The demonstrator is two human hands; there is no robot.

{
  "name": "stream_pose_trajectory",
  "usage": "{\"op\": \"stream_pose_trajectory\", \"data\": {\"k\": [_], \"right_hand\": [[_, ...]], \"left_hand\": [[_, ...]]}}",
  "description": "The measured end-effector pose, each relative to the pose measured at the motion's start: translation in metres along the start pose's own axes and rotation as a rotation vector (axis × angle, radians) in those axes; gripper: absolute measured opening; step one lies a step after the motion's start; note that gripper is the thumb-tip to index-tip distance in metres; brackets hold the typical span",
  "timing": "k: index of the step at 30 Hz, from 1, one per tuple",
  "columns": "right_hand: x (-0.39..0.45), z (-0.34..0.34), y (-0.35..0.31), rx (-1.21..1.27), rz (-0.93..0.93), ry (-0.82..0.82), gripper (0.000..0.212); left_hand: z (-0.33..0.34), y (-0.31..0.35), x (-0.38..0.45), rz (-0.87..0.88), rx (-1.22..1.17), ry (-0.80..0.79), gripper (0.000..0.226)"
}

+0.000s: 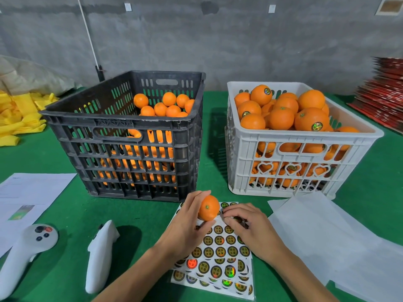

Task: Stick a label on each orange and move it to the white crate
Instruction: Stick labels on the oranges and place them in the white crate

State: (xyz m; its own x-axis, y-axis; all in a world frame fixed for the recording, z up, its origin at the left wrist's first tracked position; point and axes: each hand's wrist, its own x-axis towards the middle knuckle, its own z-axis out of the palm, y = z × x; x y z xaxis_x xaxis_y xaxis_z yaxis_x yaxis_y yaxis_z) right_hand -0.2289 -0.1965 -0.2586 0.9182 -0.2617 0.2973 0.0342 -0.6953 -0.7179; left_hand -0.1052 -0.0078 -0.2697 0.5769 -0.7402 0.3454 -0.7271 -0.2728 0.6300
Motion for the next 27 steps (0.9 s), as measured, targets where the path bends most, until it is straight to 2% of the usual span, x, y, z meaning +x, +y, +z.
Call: {"op": "stream_pose_trajectory", "data": {"k": [4, 7, 10, 13, 14, 16, 18, 22, 24, 27], "right_hand": [[0.006, 0.0, -0.027, 0.416, 0.071, 0.114, 0.012], [0.009, 0.008, -0.046, 0.421, 0.063, 0.11, 0.015], [0.012, 0.008, -0.057, 0.381, 0.058, 0.218, 0.015], [0.013, 0.006, -0.067, 0.333, 0.035, 0.348, 0.02], [0.012, 0.006, -0.07, 0.33, 0.052, 0.366, 0.025], [0.012, 0.005, -0.076, 0.369, 0.117, 0.367, 0.051], [0.012, -0.001, -0.079, 0.522, 0.188, 0.355, 0.067], [0.019, -0.008, -0.092, 0.68, 0.237, 0.357, 0.042], [0.028, -0.019, -0.098, 0.7, 0.249, 0.416, 0.04], [0.045, -0.048, -0.108, 0.708, 0.153, 0.516, 0.036]], "left_hand": [[-0.002, 0.004, 0.002, 0.033, -0.013, 0.016, 0.07], [-0.002, 0.012, 0.005, 0.038, -0.157, 0.032, 0.07], [-0.002, 0.023, 0.007, 0.014, -0.416, 0.066, 0.071], [0.001, 0.033, 0.013, 0.01, -0.418, 0.136, 0.071], [0.001, 0.036, 0.014, 0.009, -0.43, 0.162, 0.072], [0.0, 0.042, 0.016, 0.017, -0.438, 0.21, 0.073], [-0.005, 0.047, 0.018, 0.051, -0.405, 0.245, 0.072], [-0.011, 0.063, 0.032, 0.123, -0.346, 0.316, 0.072], [-0.013, 0.076, 0.045, 0.155, -0.334, 0.355, 0.071], [-0.023, 0.103, 0.071, 0.174, -0.446, 0.325, 0.072]]}}
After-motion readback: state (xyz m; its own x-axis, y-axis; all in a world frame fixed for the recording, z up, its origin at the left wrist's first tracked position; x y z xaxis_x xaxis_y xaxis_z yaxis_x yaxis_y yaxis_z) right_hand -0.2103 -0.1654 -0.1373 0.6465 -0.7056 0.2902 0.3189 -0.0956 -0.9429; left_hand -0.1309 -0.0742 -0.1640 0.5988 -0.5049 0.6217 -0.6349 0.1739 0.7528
